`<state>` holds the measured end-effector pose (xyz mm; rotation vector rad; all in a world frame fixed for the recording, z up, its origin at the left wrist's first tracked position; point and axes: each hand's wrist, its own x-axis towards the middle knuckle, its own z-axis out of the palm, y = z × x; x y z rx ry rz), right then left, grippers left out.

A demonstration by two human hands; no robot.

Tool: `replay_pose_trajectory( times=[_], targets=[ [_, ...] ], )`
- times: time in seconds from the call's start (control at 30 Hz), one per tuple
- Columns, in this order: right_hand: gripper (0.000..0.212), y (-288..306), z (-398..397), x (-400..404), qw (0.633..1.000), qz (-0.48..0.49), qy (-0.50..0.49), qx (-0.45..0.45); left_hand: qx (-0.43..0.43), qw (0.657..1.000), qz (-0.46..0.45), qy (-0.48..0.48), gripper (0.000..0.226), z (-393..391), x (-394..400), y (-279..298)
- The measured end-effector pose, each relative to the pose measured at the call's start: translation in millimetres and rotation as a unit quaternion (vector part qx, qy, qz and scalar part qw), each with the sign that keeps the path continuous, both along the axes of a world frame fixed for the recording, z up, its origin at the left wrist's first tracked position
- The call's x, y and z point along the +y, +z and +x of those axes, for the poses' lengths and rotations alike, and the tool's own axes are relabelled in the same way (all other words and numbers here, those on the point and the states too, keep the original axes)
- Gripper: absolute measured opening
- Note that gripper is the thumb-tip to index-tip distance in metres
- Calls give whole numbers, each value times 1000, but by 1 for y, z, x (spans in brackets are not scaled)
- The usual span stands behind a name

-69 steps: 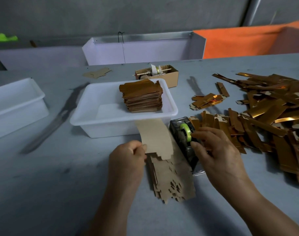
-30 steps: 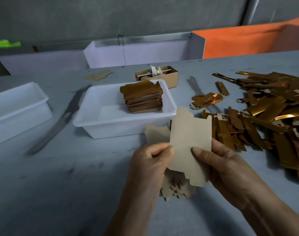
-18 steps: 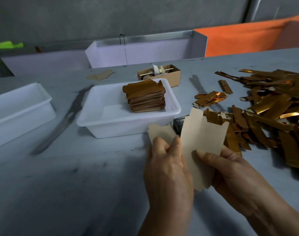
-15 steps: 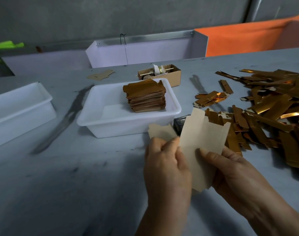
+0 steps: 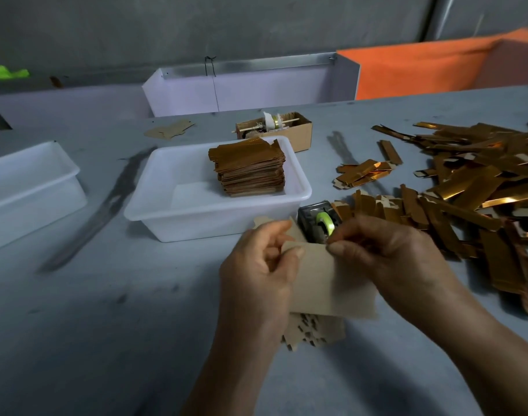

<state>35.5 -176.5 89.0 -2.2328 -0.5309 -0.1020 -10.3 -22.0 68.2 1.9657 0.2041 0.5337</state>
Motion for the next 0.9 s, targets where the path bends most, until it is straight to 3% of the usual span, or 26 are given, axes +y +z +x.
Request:
replay_pose_trajectory(
  times=[0.1,0.17,0.27,0.47,0.6,0.73,0.9],
  targets=[
    [11,-10,1,2,963,192,-76,176,72,983,-165,41,30,-2,7,-7],
    [9,-14,-2,7,939,243,-95,226,107,935,-338,-26,34,-4,3,-11],
    [10,-22,-11,16,911,301,-92,265,123,892,-431,-63,49,-6,-10,-16],
    [15,-25,-21,15,893,334,-71,294,91,910,-406,-5,46,-1,-14,-18],
    [14,-25,-24,14,896,331,-62,290,96,914,-395,-11,41,-2,-14,-17],
    [19,-27,-26,12,896,335,-52,286,94,924,-370,-10,20,-3,-12,-16],
    [22,-29,-27,10,894,346,-65,276,102,930,-353,-30,19,-4,-13,-15]
  ],
)
